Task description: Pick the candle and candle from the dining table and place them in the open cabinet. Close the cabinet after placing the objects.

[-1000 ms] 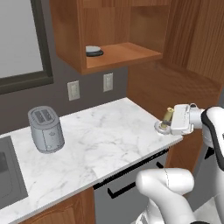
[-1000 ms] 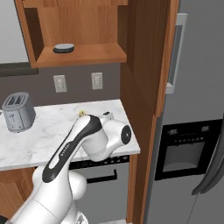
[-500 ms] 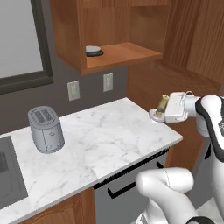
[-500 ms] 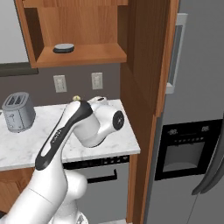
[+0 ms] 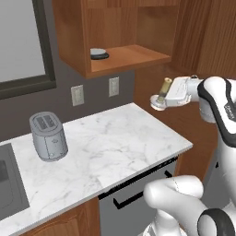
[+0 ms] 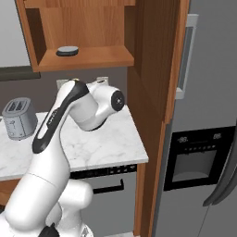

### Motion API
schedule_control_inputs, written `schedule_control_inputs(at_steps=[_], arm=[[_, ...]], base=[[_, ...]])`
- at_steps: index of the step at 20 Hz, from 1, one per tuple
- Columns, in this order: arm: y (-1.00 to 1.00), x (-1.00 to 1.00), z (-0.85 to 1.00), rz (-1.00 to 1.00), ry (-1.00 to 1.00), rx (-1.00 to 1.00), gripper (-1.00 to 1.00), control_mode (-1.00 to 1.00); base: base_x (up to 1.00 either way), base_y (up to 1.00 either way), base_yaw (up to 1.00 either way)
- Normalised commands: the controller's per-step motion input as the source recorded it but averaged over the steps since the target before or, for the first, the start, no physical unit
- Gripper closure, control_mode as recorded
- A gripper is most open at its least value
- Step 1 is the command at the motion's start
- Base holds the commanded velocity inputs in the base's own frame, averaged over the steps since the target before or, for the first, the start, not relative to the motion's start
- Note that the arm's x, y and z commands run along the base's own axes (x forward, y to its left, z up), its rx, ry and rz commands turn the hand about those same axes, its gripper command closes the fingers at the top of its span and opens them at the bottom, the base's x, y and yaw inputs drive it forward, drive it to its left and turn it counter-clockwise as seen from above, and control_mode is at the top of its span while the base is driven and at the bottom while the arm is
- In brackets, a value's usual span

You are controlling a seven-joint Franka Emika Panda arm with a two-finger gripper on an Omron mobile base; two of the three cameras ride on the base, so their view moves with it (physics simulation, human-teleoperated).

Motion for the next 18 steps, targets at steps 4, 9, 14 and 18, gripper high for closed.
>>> schedule_control_inputs(at_steps=[4, 9, 14, 18], arm=[[0.0, 0.29, 0.59, 0.0, 0.0, 0.0, 1.0, -1.0], [0.0, 0.35, 0.51, 0.0, 0.0, 0.0, 1.0, -1.0], [0.04, 0.44, 0.42, -0.01, 0.0, 0.0, 1.0, -1.0], [0.07, 0.46, 0.39, -0.01, 0.0, 0.0, 1.0, -1.0]], base=[[0.0, 0.0, 0.0], [0.0, 0.0, 0.0], [0.0, 0.0, 0.0], [0.0, 0.0, 0.0]])
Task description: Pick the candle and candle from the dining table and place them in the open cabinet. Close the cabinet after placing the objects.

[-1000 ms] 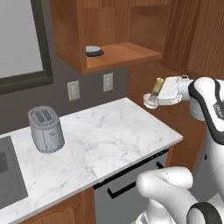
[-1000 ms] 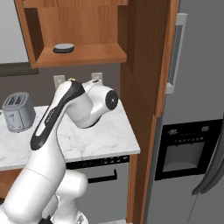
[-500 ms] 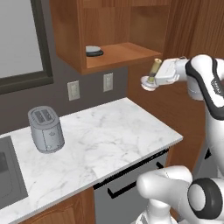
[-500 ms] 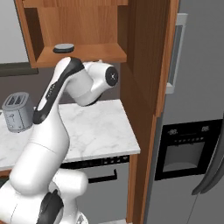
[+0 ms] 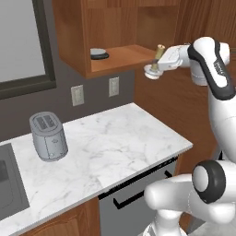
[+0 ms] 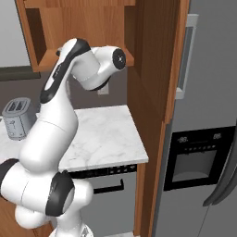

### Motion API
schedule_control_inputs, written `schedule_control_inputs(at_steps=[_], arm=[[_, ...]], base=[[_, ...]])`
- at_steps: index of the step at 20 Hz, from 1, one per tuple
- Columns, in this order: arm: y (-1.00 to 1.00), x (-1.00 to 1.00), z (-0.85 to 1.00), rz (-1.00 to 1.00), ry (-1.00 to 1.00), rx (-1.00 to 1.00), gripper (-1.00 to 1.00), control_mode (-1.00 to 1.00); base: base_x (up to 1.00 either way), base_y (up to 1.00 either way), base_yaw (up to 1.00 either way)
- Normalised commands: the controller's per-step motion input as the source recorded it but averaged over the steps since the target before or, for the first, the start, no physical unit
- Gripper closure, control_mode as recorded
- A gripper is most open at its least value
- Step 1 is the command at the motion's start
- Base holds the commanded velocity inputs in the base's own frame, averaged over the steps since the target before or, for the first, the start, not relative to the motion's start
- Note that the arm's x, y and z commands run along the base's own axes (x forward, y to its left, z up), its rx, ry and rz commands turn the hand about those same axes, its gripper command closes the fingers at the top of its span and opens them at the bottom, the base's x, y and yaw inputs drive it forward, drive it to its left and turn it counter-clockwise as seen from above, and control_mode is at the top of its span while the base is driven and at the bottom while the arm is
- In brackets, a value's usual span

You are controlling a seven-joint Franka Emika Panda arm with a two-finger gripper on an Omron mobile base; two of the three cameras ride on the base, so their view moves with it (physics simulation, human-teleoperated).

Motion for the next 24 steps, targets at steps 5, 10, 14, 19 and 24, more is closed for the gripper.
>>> schedule_control_inputs(at_steps=[5, 10, 14, 19, 24], arm=[[0.14, 0.49, 0.26, -0.01, 0.0, 0.0, 1.0, -1.0], [0.24, 0.48, 0.21, -0.01, -0.02, 0.0, 1.0, -1.0], [0.26, 0.31, 0.15, 0.0, -0.07, 0.0, 1.0, -1.0], [0.09, 0.13, 0.0, 0.0, -0.06, 0.0, 1.0, -1.0], [0.02, 0.2, 0.0, -0.01, 0.0, 0.0, 1.0, -1.0]], base=[[0.0, 0.0, 0.0], [0.0, 0.0, 0.0], [0.0, 0.0, 0.0], [0.0, 0.0, 0.0], [0.0, 0.0, 0.0]])
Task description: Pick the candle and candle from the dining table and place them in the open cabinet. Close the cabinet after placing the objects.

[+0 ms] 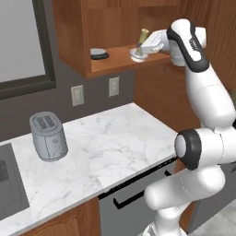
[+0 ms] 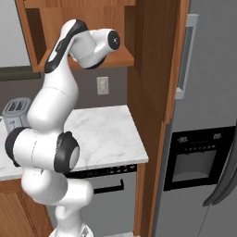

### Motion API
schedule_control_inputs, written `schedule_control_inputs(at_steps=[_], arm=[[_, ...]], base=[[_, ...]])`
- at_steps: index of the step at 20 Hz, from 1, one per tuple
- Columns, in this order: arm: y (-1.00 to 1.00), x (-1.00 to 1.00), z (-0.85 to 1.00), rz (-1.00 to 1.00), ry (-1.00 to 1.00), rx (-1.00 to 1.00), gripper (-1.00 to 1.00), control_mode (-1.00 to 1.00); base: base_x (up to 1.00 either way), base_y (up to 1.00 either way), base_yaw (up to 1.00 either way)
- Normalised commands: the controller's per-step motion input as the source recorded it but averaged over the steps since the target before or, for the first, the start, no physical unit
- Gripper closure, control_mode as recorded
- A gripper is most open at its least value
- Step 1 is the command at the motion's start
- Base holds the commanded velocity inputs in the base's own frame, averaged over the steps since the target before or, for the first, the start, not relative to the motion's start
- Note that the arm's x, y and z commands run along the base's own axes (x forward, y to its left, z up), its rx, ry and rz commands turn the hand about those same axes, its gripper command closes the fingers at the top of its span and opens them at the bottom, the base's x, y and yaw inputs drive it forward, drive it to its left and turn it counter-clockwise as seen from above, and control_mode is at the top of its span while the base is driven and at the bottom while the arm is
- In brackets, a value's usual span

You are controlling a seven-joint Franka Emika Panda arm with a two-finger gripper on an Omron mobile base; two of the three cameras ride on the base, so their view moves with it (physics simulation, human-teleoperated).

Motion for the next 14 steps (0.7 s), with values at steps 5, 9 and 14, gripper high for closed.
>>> schedule_control_inputs(at_steps=[5, 9, 14], arm=[[0.09, 0.22, 0.0, -0.02, 0.0, 0.0, 1.0, -1.0], [0.05, 0.1, -0.03, 0.0, 0.06, 0.0, 1.0, -1.0], [0.04, 0.04, -0.06, 0.0, 0.01, -0.01, 1.0, -1.0]], base=[[0.0, 0.0, 0.0], [0.0, 0.0, 0.0], [0.0, 0.0, 0.0]])
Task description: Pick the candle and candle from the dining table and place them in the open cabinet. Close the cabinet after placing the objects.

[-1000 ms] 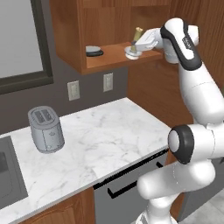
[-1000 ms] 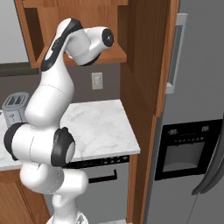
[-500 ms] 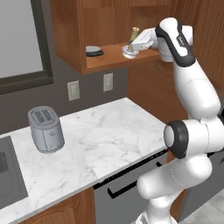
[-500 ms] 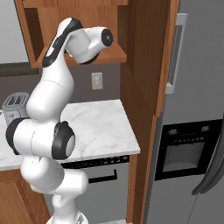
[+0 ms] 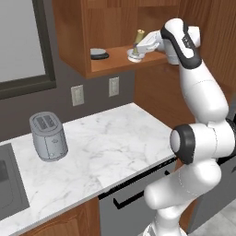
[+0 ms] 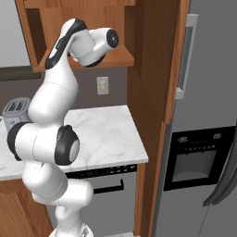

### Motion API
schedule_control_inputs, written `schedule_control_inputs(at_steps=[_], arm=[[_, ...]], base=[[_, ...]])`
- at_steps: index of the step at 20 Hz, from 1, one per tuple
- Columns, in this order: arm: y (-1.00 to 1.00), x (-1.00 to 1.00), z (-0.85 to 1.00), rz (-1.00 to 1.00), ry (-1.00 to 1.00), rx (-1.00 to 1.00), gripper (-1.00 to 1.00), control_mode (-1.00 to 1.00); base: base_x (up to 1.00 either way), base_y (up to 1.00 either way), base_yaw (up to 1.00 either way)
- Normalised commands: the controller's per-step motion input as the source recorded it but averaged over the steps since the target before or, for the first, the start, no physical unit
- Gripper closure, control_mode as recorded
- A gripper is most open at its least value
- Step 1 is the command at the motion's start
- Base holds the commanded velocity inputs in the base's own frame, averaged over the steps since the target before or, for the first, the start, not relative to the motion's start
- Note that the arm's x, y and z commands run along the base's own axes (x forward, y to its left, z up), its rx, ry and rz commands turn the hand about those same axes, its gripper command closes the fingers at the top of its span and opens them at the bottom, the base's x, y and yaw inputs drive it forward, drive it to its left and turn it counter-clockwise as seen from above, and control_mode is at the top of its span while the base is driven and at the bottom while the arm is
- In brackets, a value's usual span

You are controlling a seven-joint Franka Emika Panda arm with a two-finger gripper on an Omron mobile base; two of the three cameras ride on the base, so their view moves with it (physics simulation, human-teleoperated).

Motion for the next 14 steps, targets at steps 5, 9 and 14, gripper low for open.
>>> schedule_control_inputs(at_steps=[5, 9, 14], arm=[[0.0, 0.0, 0.0, 0.0, 0.01, 0.0, 1.0, -1.0], [0.04, 0.16, -0.08, 0.0, 0.0, 0.0, 1.0, -1.0], [0.08, 0.31, -0.07, 0.0, 0.0, 0.0, 1.0, -1.0]], base=[[0.0, 0.0, 0.0], [0.0, 0.0, 0.0], [0.0, 0.0, 0.0]])
